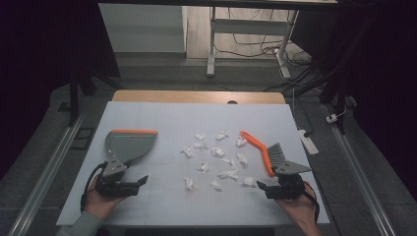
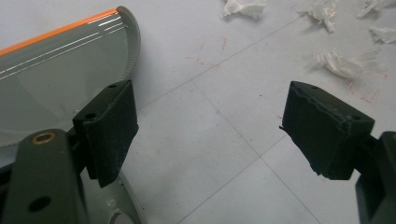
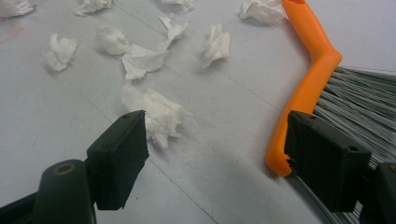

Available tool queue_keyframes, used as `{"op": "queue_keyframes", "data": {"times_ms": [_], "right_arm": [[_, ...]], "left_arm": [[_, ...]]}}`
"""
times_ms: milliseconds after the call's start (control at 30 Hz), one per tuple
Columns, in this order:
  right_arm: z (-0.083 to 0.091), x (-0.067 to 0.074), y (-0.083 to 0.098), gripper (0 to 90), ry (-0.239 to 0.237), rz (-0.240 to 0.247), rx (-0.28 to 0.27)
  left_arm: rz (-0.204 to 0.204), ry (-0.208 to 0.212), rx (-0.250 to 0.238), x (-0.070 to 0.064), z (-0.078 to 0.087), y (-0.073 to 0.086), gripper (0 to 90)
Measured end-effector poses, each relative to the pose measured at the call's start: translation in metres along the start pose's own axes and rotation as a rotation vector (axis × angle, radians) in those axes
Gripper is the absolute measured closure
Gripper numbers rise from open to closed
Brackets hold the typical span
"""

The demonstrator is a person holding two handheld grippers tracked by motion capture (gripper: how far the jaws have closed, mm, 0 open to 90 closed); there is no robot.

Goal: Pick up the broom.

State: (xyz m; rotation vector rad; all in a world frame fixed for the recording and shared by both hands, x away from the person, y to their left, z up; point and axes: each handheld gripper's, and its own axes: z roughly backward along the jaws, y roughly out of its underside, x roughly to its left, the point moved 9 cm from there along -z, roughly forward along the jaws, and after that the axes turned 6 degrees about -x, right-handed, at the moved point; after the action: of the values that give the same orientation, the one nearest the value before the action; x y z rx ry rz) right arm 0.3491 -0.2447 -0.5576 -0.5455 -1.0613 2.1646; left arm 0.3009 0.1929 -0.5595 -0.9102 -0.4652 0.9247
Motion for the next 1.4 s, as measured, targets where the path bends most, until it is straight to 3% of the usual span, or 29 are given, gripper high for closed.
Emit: {"op": "queue_keyframes", "data": {"times_ms": [833,1167,1400], "right_arm": [[0.002,0.002,-0.005,23.9,-0.001,-0.003,-0.002],[0.011,-0.016,-0.038,25.3,0.03,-0.042,0.05],[-0.001,-0.045,-0.061,25.1,0.057,-0.061,0.111]], "left_arm": [[-0.007,-0.012,-0.014,0.001,0.001,-0.002,19.6],[-0.017,-0.011,-0.01,0.0,-0.001,-0.004,19.7],[-0.021,-0.008,-0.011,0.001,-0.001,-0.004,19.8]]}}
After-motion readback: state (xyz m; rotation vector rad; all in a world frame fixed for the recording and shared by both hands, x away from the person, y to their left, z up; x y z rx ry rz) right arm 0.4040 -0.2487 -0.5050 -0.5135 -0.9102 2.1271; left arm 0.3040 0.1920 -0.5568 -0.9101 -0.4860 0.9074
